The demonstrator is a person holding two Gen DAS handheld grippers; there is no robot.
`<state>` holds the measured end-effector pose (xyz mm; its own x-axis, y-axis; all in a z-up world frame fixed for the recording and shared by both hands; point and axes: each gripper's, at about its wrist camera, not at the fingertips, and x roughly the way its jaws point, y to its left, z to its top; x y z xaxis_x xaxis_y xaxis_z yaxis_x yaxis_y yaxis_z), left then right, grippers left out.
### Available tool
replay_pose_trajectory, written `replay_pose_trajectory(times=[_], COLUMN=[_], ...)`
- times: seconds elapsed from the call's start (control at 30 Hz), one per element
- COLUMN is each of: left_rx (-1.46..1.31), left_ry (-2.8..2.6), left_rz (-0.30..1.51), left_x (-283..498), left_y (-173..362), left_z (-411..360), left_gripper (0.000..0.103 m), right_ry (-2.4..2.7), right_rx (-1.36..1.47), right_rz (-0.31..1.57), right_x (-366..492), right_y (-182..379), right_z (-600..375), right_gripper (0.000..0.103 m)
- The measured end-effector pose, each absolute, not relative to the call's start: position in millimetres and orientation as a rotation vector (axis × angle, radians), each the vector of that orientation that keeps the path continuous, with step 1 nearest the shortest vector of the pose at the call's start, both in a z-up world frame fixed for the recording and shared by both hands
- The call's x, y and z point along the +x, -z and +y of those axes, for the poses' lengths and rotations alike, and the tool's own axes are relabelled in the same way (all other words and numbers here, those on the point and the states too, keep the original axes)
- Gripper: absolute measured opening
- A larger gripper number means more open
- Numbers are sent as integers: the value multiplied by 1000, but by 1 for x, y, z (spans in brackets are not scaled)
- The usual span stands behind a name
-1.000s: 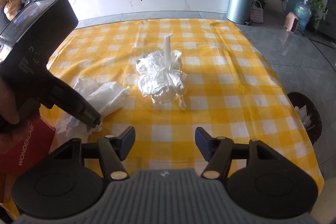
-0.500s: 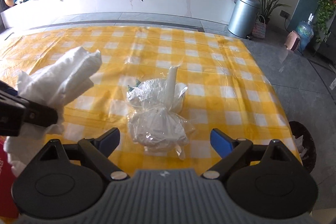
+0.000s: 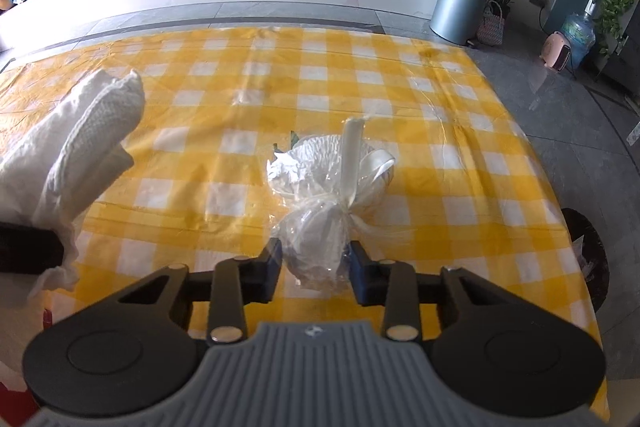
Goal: Organize soft objects
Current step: 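Grasp the plastic-wrapped bundle with the right tool while the left tool lifts the tissue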
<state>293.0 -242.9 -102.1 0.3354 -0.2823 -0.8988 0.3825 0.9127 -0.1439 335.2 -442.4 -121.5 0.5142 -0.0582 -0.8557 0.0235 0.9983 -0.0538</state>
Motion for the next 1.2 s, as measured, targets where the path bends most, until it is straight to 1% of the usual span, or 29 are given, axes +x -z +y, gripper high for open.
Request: replay_pose_trajectory(times=[0.1,0.3,0.57,0.87,1.2], left_rx=[85,53,3,6,59], left_ry=[441,468,493,500,437], left_rz=[1137,1089,1001,911,836], left_x=[289,275,243,199,164], left_y=[95,70,26,-11,-36], left_z=[-240,-234,-215,-181,-127], left_gripper=[21,21,21,21,21], right_ry=[46,34,0,-73,-202], right_rx=[-43,-71,-61,-37,-24], right_rz=[1032,992,879,766,710], right_x=[330,309,264,208,160], right_y=[117,94,34,-26,-59], right_z=[-440,-432,-417,-378,-321], right_gripper=[24,23,23,23,23])
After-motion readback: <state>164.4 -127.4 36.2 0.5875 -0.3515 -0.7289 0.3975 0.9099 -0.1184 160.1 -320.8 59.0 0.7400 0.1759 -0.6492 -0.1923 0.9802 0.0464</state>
